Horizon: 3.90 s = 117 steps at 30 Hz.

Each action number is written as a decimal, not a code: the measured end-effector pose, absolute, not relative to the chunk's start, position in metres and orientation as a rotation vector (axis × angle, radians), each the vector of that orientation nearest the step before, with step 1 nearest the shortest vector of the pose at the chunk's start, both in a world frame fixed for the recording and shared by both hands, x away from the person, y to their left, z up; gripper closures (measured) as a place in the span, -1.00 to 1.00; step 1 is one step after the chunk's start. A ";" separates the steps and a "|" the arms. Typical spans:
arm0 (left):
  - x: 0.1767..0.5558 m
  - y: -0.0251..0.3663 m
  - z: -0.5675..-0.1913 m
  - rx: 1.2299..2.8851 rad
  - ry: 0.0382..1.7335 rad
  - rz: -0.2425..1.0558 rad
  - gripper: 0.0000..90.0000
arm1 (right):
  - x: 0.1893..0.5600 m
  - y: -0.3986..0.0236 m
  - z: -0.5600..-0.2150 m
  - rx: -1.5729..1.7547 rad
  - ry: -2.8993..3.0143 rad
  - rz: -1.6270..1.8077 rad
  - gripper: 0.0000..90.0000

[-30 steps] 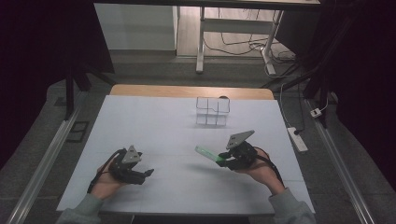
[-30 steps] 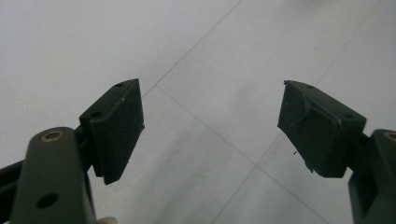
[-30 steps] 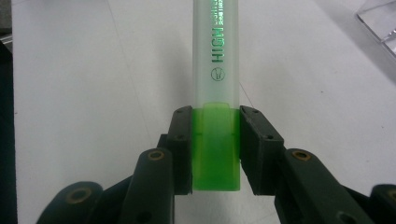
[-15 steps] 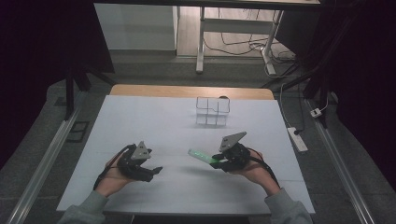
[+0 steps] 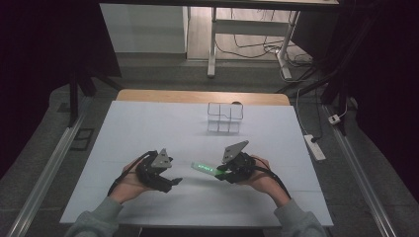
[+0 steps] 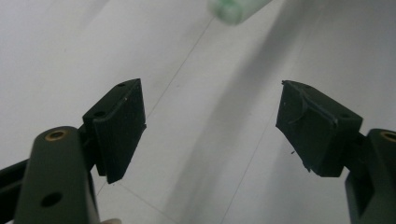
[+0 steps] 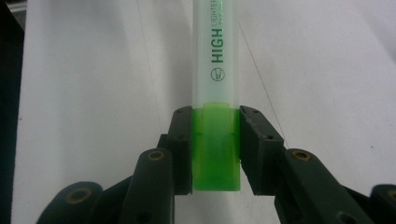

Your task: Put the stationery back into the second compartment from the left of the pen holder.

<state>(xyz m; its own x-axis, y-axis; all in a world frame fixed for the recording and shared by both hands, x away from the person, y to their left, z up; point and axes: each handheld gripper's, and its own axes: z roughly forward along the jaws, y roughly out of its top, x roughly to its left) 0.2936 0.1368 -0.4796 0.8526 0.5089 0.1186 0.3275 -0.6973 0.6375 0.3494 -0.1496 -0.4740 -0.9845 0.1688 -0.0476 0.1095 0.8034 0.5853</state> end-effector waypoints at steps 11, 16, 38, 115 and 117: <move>0.298 0.121 -0.477 2.429 0.548 0.385 -0.50 | 0.348 -0.135 -0.478 0.182 2.928 0.882 0.48; 0.301 0.110 -0.478 2.459 0.517 0.388 -0.50 | 0.346 -0.126 -0.481 0.118 2.948 0.848 0.48; 0.300 0.084 -0.491 2.571 0.329 0.326 0.20 | 0.338 -0.113 -0.477 -0.051 2.959 0.837 0.47; 0.299 0.092 -0.499 2.256 0.562 0.566 0.25 | 0.350 -0.136 -0.449 0.582 2.666 1.554 0.64; 0.301 0.094 -0.499 2.250 0.579 0.560 0.12 | 0.350 -0.138 -0.447 0.576 2.647 1.552 0.65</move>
<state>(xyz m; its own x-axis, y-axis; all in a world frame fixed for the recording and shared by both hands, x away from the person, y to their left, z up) 0.3007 0.0942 -0.4990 0.8035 0.5548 0.2161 0.2350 -0.6290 0.7411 0.3502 -0.1379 -0.4469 -0.9318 0.3225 0.1666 0.3029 0.4376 0.8466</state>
